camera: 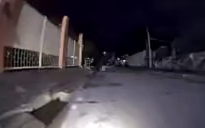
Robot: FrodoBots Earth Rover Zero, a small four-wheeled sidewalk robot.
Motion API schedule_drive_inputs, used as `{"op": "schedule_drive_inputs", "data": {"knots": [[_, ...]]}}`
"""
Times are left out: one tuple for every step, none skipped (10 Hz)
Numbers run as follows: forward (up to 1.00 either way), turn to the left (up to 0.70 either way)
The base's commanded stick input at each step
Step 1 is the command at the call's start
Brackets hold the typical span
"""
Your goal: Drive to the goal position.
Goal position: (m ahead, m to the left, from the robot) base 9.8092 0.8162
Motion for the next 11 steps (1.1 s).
{"op": "schedule_drive_inputs", "data": {"knots": [[0.50,0.00],[0.50,0.00],[0.50,0.00],[0.50,0.00],[0.50,0.00],[0.50,0.00],[0.50,0.00],[0.50,0.00],[0.50,0.00],[0.50,0.00],[0.50,0.00]]}}
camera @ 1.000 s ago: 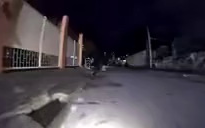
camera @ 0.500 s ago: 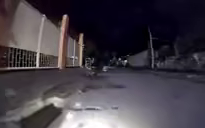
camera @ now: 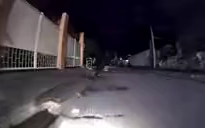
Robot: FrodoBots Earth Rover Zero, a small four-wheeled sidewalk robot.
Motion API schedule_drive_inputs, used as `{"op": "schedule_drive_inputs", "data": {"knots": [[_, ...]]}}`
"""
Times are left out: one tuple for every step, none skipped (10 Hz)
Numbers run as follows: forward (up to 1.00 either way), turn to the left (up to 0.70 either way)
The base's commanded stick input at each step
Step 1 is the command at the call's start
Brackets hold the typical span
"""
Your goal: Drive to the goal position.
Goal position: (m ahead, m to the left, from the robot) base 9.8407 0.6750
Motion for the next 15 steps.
{"op": "schedule_drive_inputs", "data": {"knots": [[0.50,0.00],[0.50,0.00],[0.50,0.00],[0.50,0.00],[0.50,0.00],[0.50,0.00],[0.50,0.00],[0.50,0.00],[0.50,0.00],[0.50,0.00],[0.50,0.00],[0.50,0.00],[0.50,0.00],[0.50,0.00],[0.50,0.00]]}}
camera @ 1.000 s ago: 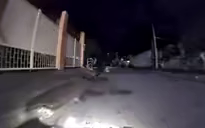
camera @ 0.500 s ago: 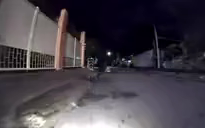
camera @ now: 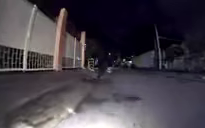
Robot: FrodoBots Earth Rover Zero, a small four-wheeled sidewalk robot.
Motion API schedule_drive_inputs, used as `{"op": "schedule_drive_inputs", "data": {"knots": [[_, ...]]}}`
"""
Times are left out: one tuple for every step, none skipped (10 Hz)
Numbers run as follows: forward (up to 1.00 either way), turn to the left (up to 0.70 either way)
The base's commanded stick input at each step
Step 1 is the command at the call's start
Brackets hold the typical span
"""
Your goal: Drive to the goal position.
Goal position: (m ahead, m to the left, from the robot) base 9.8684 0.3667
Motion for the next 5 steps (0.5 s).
{"op": "schedule_drive_inputs", "data": {"knots": [[0.50,0.00],[0.50,0.00],[0.50,0.00],[0.50,0.00],[0.50,0.00]]}}
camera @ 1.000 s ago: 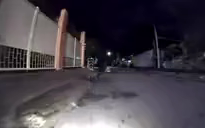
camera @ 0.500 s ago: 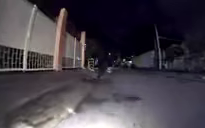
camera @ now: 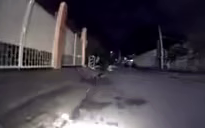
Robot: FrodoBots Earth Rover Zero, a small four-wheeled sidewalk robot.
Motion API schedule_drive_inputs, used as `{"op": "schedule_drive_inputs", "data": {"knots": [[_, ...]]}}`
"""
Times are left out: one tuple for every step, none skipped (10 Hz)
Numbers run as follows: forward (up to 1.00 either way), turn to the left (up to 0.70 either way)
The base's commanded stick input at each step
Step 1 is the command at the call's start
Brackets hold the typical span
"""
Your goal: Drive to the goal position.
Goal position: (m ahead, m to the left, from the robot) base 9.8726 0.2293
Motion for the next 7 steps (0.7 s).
{"op": "schedule_drive_inputs", "data": {"knots": [[0.50,0.00],[0.50,0.00],[0.50,0.00],[0.50,0.00],[0.50,0.00],[0.50,0.00],[0.50,0.00]]}}
